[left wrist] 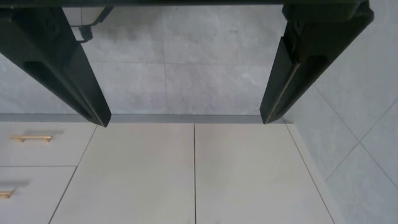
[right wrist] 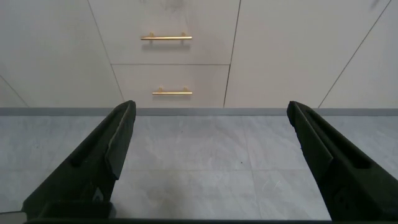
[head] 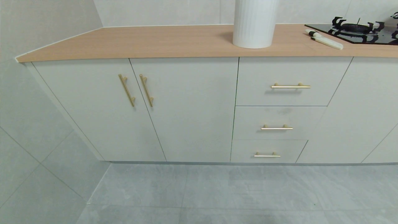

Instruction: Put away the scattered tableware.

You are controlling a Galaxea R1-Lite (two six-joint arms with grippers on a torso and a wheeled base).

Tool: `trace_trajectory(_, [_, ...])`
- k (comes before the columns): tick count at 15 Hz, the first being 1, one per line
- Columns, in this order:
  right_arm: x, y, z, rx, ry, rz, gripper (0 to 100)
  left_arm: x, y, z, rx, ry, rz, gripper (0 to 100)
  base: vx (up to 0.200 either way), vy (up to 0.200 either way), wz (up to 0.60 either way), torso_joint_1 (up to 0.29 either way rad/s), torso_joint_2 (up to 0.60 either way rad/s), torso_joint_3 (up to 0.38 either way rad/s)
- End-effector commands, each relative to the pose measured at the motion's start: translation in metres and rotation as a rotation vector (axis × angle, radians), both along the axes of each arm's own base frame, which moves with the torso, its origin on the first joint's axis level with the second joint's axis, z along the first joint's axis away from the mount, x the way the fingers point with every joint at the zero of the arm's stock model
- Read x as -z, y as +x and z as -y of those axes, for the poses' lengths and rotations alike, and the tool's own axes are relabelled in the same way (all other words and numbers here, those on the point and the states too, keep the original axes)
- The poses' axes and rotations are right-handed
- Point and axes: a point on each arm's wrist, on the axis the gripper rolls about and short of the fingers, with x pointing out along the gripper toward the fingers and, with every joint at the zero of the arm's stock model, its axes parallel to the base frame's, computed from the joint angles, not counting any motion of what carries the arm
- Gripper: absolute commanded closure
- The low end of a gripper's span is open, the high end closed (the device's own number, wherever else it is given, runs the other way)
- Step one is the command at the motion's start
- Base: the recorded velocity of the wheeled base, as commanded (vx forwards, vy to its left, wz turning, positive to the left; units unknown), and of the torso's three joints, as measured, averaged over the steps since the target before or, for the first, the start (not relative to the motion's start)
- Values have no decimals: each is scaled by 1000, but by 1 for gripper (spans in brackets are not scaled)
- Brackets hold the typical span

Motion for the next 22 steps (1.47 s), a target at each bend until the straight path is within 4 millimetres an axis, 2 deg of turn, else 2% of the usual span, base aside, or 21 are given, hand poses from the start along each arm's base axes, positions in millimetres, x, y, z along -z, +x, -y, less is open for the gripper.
trace_trajectory(1, [0, 0, 0, 0, 0, -6, 0, 0, 0, 0, -1, -2, -2, 0, 200, 0, 0, -2, 2, 2])
trace_trajectory(17, [0, 0, 0, -3, 0, -6, 0, 0, 0, 0, -1, -5, -2, 0, 200, 0, 0, 3, 1, 4])
trace_trajectory(22, [0, 0, 0, -3, 0, -6, 0, 0, 0, 0, -1, -5, -2, 0, 0, 0, 0, 0, 0, 0])
